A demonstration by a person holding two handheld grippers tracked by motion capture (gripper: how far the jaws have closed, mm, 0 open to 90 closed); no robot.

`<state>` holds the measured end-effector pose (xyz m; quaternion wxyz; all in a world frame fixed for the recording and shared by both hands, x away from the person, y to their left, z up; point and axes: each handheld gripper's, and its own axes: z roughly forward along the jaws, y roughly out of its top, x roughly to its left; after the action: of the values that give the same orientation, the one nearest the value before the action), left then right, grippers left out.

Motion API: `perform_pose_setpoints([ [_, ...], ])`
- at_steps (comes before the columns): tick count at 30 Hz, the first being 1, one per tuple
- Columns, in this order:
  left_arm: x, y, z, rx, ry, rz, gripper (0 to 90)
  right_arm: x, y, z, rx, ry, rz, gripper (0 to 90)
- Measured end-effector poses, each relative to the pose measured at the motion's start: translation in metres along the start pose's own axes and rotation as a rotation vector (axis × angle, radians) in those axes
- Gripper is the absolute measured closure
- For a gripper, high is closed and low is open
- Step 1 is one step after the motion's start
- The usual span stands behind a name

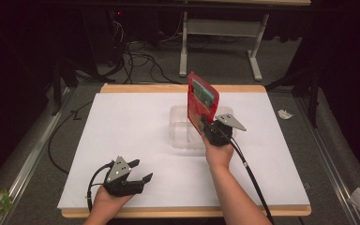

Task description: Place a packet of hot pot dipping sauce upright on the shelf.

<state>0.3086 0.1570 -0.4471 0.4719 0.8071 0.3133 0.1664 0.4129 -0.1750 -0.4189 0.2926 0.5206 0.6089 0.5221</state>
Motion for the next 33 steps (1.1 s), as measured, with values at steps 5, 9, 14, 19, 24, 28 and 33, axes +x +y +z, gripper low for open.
perform_pose_setpoints([
  [5, 0.001, -0.003, -0.004, -0.001, 0.012, -0.006, 30.8, -0.003, -0.009, -0.001, 0.02, -0.006, -0.021, 88.7],
  [9, 0.002, -0.004, -0.006, -0.002, 0.017, -0.013, 30.9, -0.006, -0.013, -0.004, 0.029, -0.004, -0.027, 88.3],
  [14, 0.001, -0.004, -0.007, -0.002, 0.021, -0.01, 30.9, -0.007, -0.014, -0.005, 0.034, 0.003, -0.031, 86.2],
  [19, 0.001, -0.006, -0.007, 0.005, 0.021, -0.011, 30.9, -0.006, -0.012, -0.003, 0.05, 0.026, -0.047, 75.4],
  [24, 0.003, -0.006, -0.008, -0.002, 0.026, -0.016, 30.9, -0.006, -0.008, -0.004, 0.057, 0.045, -0.055, 66.4],
  [28, 0.004, -0.006, -0.008, 0.0, 0.027, -0.018, 30.9, -0.009, -0.004, -0.006, 0.072, 0.077, -0.062, 52.3],
  [33, 0.003, -0.006, -0.008, 0.0, 0.026, -0.017, 30.9, -0.012, -0.003, -0.006, 0.092, 0.098, -0.059, 41.3],
])
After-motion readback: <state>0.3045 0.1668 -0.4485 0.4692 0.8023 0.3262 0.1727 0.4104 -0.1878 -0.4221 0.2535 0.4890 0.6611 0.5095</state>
